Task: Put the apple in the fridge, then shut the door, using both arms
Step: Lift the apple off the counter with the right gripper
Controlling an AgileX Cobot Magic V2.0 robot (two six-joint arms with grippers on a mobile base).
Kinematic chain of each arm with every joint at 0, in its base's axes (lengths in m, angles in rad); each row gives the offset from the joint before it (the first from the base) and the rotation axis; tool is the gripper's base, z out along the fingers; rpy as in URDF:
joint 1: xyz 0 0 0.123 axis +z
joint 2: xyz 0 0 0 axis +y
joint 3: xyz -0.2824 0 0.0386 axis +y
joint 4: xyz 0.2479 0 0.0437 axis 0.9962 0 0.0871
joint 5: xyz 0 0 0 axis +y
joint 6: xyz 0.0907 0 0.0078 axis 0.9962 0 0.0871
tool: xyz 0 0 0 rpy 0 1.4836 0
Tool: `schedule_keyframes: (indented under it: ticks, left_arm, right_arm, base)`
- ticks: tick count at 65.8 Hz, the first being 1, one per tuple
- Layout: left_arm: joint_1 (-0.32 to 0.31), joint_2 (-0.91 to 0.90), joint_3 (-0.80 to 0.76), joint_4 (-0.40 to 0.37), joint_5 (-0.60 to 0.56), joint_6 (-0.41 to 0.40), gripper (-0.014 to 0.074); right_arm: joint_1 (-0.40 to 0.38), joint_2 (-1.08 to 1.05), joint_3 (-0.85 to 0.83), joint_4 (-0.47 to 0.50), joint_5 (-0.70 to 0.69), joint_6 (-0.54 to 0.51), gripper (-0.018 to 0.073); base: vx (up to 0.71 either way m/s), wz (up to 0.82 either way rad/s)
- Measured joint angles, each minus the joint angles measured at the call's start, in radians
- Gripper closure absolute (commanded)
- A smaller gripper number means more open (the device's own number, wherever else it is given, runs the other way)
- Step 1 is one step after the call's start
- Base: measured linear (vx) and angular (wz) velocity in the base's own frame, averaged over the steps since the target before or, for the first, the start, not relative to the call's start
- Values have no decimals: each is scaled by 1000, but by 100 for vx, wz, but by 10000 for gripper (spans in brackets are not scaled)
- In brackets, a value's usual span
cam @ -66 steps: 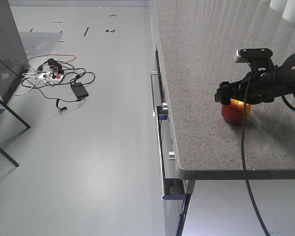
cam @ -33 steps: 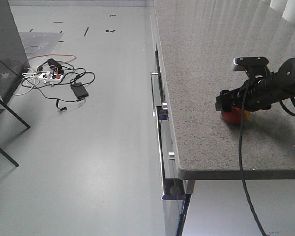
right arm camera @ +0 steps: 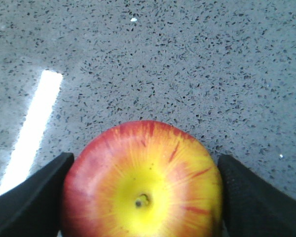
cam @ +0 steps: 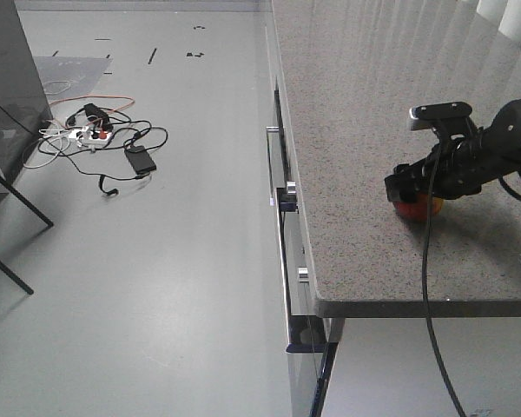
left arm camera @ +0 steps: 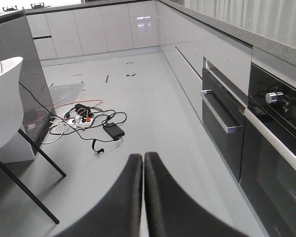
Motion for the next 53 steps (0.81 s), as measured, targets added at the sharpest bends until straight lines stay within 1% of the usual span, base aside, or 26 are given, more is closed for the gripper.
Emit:
schedule_keyframes:
  ticks: [9, 18, 32, 43, 53]
  left_arm:
    - [0, 0, 0, 0, 0, 0, 603]
    - [0, 0, 0, 0, 0, 0, 603]
    - [0, 0, 0, 0, 0, 0, 603]
    - [0, 0, 0, 0, 0, 0, 603]
    - [0, 0, 0, 0, 0, 0, 603]
  right_arm:
    - [0, -94, 1, 38, -1, 0, 389]
    - [0, -236, 1, 81, 1, 0, 387]
    - [0, -433, 1, 126, 82, 0, 387]
    - [0, -526, 1, 133, 130, 0, 387]
    - [0, -565, 1, 133, 135, 0, 387]
  base:
    - [0, 0]
    - [0, 0]
    - [0, 0]
    - [0, 0]
    - [0, 0]
